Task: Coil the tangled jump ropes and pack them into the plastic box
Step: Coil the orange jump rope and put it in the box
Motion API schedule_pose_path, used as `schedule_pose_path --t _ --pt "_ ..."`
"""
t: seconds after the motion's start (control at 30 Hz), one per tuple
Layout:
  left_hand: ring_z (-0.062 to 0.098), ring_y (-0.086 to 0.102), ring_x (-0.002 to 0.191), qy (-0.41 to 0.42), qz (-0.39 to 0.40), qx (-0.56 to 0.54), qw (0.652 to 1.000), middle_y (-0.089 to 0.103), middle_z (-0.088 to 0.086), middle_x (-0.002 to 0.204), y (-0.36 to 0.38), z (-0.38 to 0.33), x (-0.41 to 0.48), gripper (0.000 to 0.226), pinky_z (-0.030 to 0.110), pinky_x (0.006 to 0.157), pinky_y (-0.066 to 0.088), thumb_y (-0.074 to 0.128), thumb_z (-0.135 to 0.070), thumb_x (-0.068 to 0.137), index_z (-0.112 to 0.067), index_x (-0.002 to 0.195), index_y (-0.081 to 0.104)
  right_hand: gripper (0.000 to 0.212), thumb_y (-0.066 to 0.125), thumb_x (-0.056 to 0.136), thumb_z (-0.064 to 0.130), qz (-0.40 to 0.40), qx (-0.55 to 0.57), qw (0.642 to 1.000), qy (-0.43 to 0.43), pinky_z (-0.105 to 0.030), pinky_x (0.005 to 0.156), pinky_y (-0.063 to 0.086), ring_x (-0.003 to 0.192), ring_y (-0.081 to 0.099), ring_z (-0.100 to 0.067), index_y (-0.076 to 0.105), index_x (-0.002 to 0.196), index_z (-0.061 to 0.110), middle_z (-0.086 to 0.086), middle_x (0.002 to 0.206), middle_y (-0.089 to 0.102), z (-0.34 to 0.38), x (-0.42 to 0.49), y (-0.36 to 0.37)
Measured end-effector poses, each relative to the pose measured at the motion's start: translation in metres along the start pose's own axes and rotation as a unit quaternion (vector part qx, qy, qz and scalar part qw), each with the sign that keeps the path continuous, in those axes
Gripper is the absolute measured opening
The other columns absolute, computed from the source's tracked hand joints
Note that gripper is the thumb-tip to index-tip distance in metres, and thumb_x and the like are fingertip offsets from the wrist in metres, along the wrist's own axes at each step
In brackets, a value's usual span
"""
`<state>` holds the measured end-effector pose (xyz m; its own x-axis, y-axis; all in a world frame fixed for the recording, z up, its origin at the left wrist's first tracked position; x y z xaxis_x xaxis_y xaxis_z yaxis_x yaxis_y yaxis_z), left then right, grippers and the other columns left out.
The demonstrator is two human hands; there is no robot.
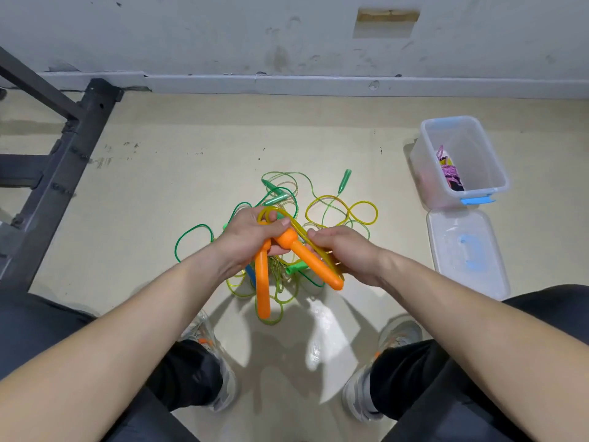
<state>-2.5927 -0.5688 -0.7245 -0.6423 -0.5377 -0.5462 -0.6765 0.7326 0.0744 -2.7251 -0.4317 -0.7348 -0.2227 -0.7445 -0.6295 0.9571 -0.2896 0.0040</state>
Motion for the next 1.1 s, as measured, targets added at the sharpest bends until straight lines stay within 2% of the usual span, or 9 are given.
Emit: schedule_pose_path --t 0.17,0.3,0.43,0.57,0.7,0.8,0.9,1.0,1.1 --pt "0.034 0.071 0.082 0.011 -0.062 -0.027 0.998 0.07 0.021 0.094 0.001 0.007 0.0 0.024 0.034 0.061 0.062 0.075 -0.012 0.088 -0.003 0.097 0.055 0.044 0.047 0.103 0.04 -0.003 -0.171 0.985 -0.034 -0.027 0.065 0.042 0.062 0.051 -0.011 0.074 0.086 0.009 0.001 0.067 0.058 0.005 0.002 0.011" --pt "0.039 0.07 0.075 0.008 -0.121 0.021 0.992 0.058 0.02 0.085 0.004 0.023 -0.001 0.037 0.036 0.055 0.058 0.082 -0.017 0.083 -0.016 0.074 0.046 0.043 0.04 0.103 0.032 -0.036 -0.413 0.906 -0.084 -0.032 0.063 0.04 0.07 0.056 -0.019 0.051 0.062 0.024 0.002 0.066 0.056 0.01 -0.006 0.018" --pt "0.026 0.059 0.06 0.037 -0.215 0.088 0.972 0.058 0.006 0.066 0.003 0.02 0.003 0.037 0.053 0.062 0.059 0.084 -0.025 0.079 -0.018 0.072 0.049 0.031 0.044 0.097 0.027 -0.098 -0.57 0.807 -0.12 -0.039 0.072 0.042 0.098 0.06 -0.039 0.048 0.127 0.018 -0.013 0.107 0.059 0.009 -0.016 0.046" --pt "0.021 0.054 0.057 0.087 -0.283 0.074 0.952 0.049 -0.008 0.054 0.004 0.009 0.007 0.039 0.054 0.069 0.061 0.081 -0.038 0.068 -0.021 0.063 0.047 0.049 0.036 0.088 0.03 -0.192 -0.279 0.923 -0.183 -0.036 0.074 0.039 0.091 0.057 -0.034 0.046 0.13 0.007 -0.011 0.091 0.058 0.001 -0.027 0.077" --pt "0.022 0.052 0.054 0.082 -0.299 -0.002 0.951 0.05 0.002 0.061 0.012 0.006 0.01 0.034 0.042 0.058 0.061 0.079 -0.02 0.082 -0.016 0.07 0.047 0.049 0.035 0.084 0.048 -0.219 -0.107 0.955 -0.17 -0.048 0.082 0.052 0.087 0.064 -0.038 0.05 0.119 0.018 -0.011 0.088 0.068 -0.011 -0.023 0.091" --pt "0.02 0.047 0.053 0.073 -0.318 -0.044 0.944 0.047 0.004 0.063 0.014 0.0 0.014 0.036 0.022 0.047 0.047 0.076 -0.015 0.087 -0.016 0.07 0.045 0.046 0.034 0.087 0.044 -0.172 -0.14 0.957 -0.189 -0.047 0.081 0.051 0.086 0.066 -0.034 0.049 0.129 0.032 -0.005 0.088 0.066 -0.006 -0.027 0.096" --pt "0.023 0.051 0.065 0.055 -0.319 -0.12 0.938 0.05 0.011 0.076 0.011 -0.011 0.019 0.028 0.037 0.064 0.055 0.075 -0.014 0.088 -0.014 0.076 0.05 0.06 0.034 0.093 0.041 -0.124 -0.153 0.962 -0.188 -0.045 0.088 0.051 0.093 0.065 -0.028 0.027 0.153 0.043 0.003 0.091 0.07 -0.005 -0.029 0.096" --pt "0.025 0.056 0.062 0.033 -0.312 -0.176 0.933 0.052 0.013 0.082 0.012 -0.024 0.022 0.026 0.049 0.073 0.061 0.076 -0.014 0.088 -0.012 0.081 0.051 0.059 0.037 0.101 0.021 -0.146 -0.279 0.897 -0.31 -0.046 0.092 0.049 0.103 0.059 -0.038 0.024 0.156 0.001 -0.019 0.11 0.062 -0.016 -0.03 0.101" --pt "0.023 0.062 0.055 0.011 -0.281 -0.224 0.933 0.059 0.012 0.075 0.014 -0.035 0.022 0.021 0.042 0.061 0.064 0.075 -0.011 0.09 -0.009 0.082 0.055 0.059 0.031 0.103 0.024 -0.148 -0.346 0.853 -0.362 -0.042 0.085 0.053 0.106 0.059 -0.031 0.018 0.157 0.003 -0.014 0.124 0.052 -0.028 -0.027 0.099"
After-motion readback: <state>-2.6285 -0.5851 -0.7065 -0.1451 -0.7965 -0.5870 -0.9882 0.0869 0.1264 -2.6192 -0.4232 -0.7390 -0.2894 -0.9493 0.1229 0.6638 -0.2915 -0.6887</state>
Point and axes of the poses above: each hand's wrist, its own x-axis towards the middle knuckle, its own y-axis out of the palm, z = x × y, the point moved 1 cm from there along x, towards the middle knuckle
